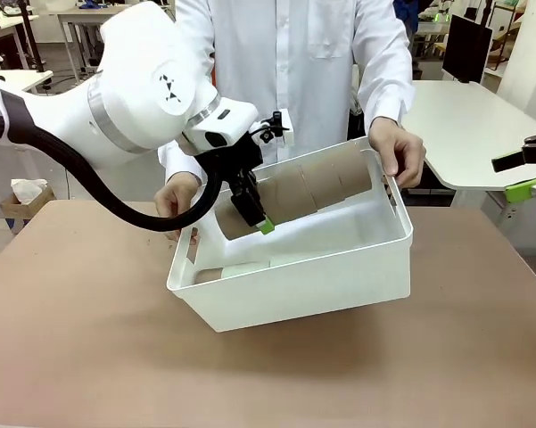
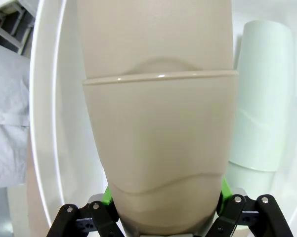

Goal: Stack the cups and store them in the basket.
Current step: Place the stack of Reusable plastic cups into the Pantry Basket.

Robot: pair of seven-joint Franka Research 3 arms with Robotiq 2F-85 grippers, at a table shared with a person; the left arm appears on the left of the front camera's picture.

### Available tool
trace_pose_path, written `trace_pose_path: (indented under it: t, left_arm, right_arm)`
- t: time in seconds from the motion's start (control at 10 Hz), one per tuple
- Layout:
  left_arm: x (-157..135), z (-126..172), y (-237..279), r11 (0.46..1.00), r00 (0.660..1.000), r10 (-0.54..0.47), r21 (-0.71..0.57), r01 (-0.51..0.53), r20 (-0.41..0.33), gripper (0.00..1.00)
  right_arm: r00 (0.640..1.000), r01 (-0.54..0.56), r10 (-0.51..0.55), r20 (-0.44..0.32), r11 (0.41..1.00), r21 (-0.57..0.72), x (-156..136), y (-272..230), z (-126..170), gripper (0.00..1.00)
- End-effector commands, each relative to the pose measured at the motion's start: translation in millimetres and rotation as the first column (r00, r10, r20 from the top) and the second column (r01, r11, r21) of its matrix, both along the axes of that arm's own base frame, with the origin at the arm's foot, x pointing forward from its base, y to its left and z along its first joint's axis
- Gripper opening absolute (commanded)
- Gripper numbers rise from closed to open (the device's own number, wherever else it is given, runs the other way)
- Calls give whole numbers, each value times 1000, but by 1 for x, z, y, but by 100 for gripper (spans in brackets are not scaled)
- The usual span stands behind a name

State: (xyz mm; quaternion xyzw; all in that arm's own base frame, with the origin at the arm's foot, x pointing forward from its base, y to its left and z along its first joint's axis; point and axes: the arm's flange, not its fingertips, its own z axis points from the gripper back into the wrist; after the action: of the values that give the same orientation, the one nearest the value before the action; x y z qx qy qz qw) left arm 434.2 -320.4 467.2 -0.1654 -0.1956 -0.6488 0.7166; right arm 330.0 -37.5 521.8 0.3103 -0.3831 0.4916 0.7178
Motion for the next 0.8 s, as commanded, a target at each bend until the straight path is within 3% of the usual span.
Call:
trace_pose_path:
  t: [0.0,0.7]
  left_arm:
    - [8,-8,0,999,999,37,24,-37,25,83]
    - [35,-50,-15,998,1000,-9,55,8,11,83]
  right_arm:
    - [1000,-2,2,10,1000,20,2,1,3,100]
    - [1000,-2,2,10,1000,20,2,1,3,100]
